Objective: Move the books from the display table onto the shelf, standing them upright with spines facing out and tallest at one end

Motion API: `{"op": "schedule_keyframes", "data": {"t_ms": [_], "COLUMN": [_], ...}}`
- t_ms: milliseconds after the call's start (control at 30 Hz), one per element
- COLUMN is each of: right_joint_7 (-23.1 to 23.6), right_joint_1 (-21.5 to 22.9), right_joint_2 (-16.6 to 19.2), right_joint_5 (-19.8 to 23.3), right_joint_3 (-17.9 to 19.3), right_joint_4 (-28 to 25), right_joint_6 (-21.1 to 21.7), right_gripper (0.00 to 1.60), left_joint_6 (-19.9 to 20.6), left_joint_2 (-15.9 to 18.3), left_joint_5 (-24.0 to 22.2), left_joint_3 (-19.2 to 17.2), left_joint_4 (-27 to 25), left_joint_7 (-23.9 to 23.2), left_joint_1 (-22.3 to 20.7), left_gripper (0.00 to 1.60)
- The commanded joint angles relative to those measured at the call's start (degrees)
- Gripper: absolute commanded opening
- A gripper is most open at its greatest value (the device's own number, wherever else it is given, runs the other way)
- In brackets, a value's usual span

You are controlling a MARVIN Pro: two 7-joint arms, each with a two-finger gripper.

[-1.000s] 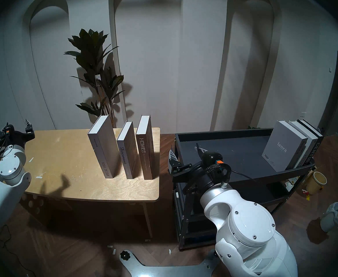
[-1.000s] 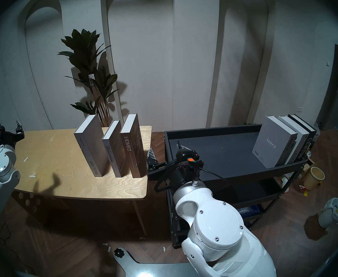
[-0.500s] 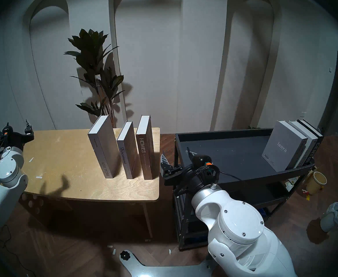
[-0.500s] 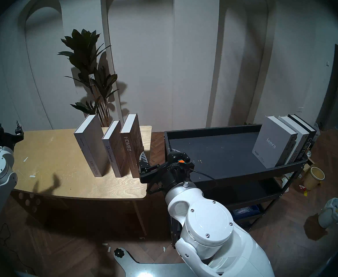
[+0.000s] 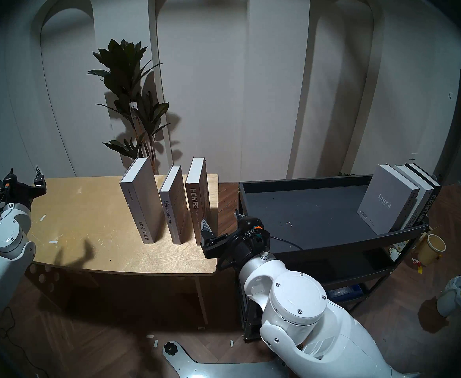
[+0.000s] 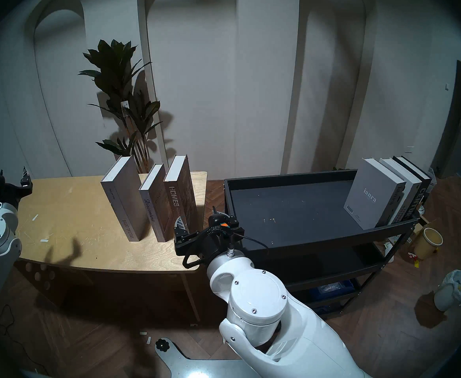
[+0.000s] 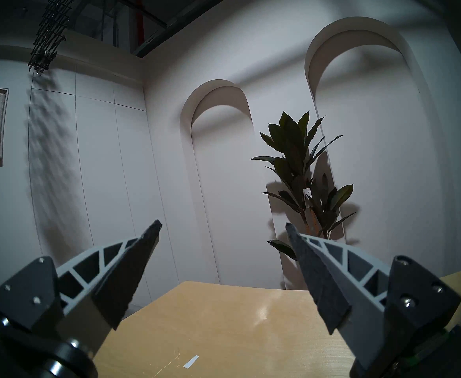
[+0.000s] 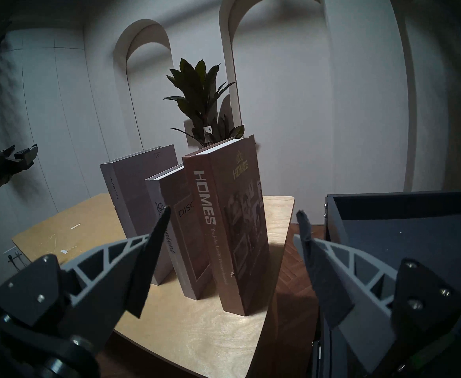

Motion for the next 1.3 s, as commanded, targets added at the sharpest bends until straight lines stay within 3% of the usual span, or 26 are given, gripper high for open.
{"op": "schedule_keyframes", "data": {"t_ms": [0, 1267], "right_joint_7": [-0.3, -7.4], "right_joint_1": [4.9, 17.7], "right_joint_2": [-1.3, -5.5], "right_joint_5": [1.1, 8.8], "right_joint_3": [-2.6, -15.0], "right_joint_4": [0.9, 14.1], "right_joint_6": [-1.8, -7.9], "right_gripper": [1.6, 1.6], "left_joint_6": [-0.8, -1.4], "left_joint_2": [0.3, -0.2], "left_joint_5": [0.2, 0.2], "left_joint_3": [-1.7, -3.2], "left_joint_4": [0.0, 0.2], "left_joint_7": [-0.8, -4.8], "left_joint_1": [0.2, 1.5], "left_gripper": [1.6, 1.6]}}
